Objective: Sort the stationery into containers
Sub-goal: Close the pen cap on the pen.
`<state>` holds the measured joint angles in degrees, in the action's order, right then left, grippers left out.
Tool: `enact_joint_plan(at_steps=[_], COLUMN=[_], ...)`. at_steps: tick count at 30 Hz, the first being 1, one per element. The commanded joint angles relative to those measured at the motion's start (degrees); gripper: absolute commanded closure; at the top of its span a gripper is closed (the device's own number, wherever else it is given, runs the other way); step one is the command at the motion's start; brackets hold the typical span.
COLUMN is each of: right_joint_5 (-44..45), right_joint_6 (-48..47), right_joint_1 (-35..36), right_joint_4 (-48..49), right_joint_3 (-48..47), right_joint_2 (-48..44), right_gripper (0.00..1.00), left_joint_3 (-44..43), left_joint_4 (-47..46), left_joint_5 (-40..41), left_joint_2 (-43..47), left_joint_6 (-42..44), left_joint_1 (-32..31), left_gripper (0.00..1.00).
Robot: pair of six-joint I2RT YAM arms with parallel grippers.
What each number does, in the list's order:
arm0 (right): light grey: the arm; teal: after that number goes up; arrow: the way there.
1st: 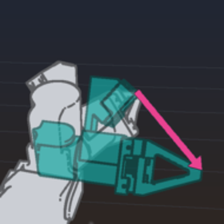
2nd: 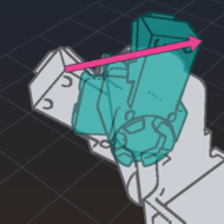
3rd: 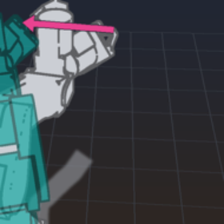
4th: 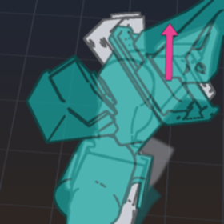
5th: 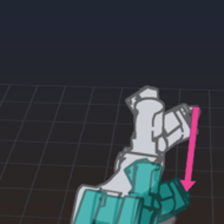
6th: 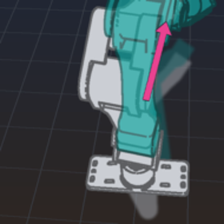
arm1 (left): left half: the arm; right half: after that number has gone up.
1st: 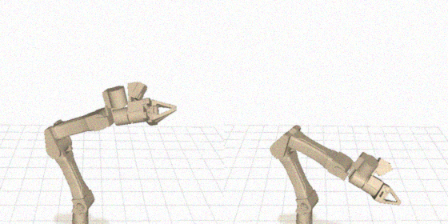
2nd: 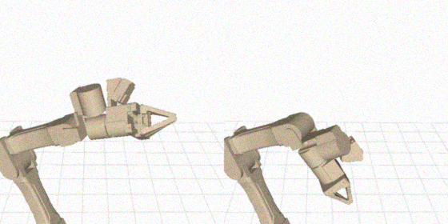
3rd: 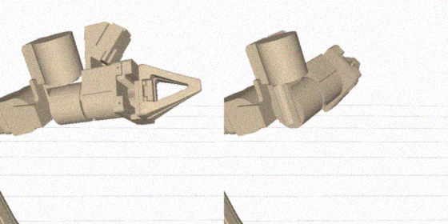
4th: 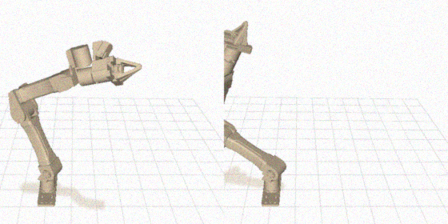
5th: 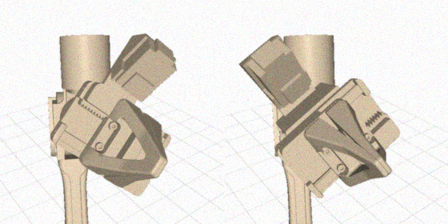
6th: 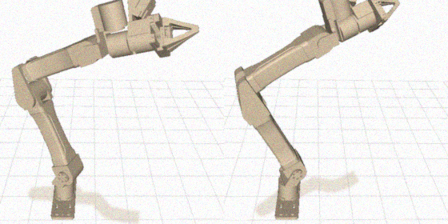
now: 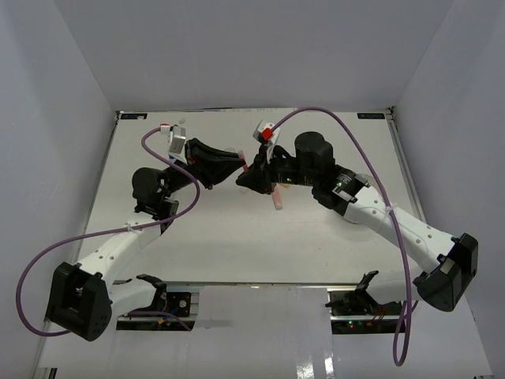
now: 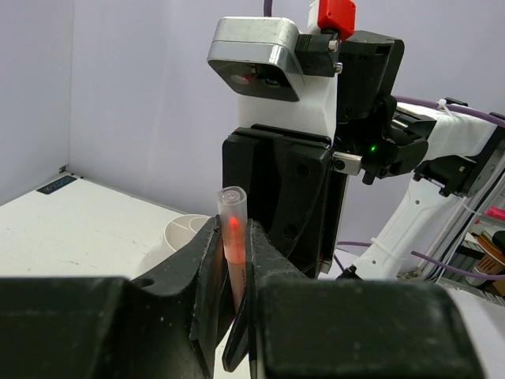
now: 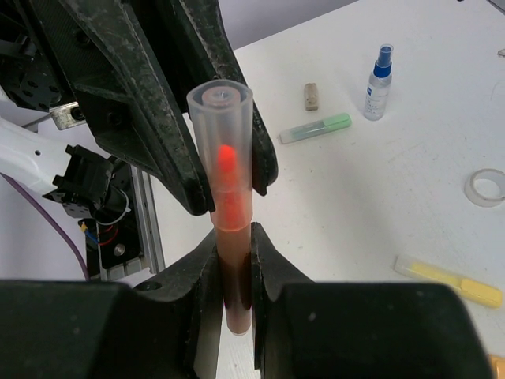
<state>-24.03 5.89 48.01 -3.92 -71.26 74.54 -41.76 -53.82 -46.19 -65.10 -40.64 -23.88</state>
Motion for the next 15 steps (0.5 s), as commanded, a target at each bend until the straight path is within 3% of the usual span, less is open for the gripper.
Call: enact_joint_plan(at_steps=[1,15], right_joint_5=[2.3,2.1], right_joint_6=[0.9,0.3], right_joint_1=[-1.8,-3.1], right_joint_4=[25.5,26.7], right_joint_3=[-12.2,-15.1], right_joint_2=[-4.1,-3.8], right_gripper=[0.92,0.92], left_joint_3=[4.7,6.0], left_joint_4=[14.1,19.4], left_joint_5=[-13.7,-14.4], left_joint_2=[-3.5,-4.9], left_joint_6=[2.5,5.6], left_joint_1=[-1.7,-2.3], left_gripper=[1.00,1.00])
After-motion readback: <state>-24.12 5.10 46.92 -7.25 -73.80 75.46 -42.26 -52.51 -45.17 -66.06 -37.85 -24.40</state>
